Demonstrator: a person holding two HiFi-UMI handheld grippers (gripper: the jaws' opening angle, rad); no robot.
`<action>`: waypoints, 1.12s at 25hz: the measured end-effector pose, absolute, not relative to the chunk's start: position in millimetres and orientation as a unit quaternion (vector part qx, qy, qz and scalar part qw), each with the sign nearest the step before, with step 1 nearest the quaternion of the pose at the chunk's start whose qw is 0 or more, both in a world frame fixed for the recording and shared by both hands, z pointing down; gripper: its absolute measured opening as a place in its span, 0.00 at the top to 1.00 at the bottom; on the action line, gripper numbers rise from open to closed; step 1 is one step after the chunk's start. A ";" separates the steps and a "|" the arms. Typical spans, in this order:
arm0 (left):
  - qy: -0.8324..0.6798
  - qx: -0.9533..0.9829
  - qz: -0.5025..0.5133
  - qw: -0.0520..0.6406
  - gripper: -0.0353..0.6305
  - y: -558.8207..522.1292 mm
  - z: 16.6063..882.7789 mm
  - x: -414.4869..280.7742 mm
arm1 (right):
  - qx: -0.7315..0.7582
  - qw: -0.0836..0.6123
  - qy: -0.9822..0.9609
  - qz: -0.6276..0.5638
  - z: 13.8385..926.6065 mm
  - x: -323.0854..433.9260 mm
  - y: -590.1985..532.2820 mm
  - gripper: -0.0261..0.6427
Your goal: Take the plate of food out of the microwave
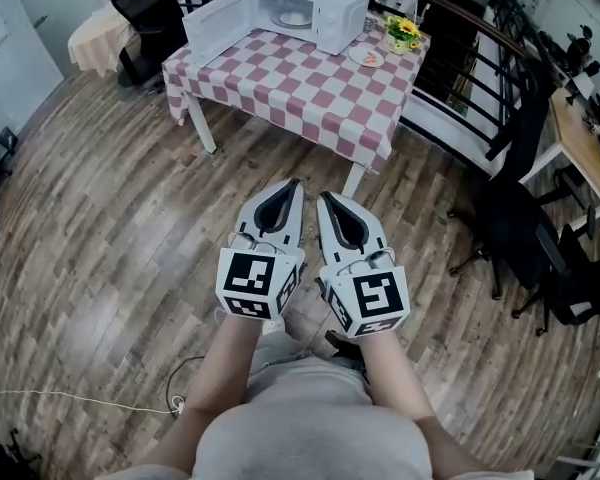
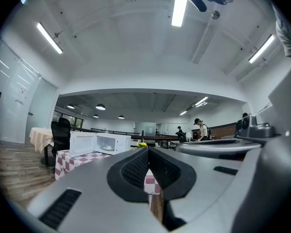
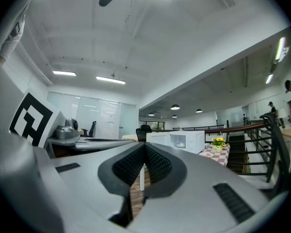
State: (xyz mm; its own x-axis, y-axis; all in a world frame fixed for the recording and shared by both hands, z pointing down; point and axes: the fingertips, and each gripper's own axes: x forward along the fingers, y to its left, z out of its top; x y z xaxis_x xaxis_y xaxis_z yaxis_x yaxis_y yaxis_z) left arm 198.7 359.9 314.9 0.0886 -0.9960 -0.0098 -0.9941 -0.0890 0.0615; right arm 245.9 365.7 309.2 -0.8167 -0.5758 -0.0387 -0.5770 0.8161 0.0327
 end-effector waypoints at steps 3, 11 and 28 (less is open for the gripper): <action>-0.672 0.740 -0.027 0.019 0.94 348.3 313.9 171.7 | -0.308 0.012 0.951 0.020 310.0 219.0 353.7 0.93; -0.669 0.742 -0.025 0.025 0.94 325.6 315.9 113.0 | -0.317 0.005 0.948 0.014 315.4 161.3 332.4 0.93; -0.654 0.755 -0.037 0.041 0.94 286.8 325.6 74.5 | -0.326 -0.020 0.945 0.013 328.4 116.7 294.9 0.93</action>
State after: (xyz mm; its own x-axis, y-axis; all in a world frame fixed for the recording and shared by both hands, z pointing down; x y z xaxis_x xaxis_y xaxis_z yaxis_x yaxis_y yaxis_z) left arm 74.5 286.8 325.6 0.1424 -0.9898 -0.0031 -0.9837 -0.1419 0.1107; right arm 116.7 294.9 328.4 -0.7860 -0.6175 0.0292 -0.6164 0.7865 0.0384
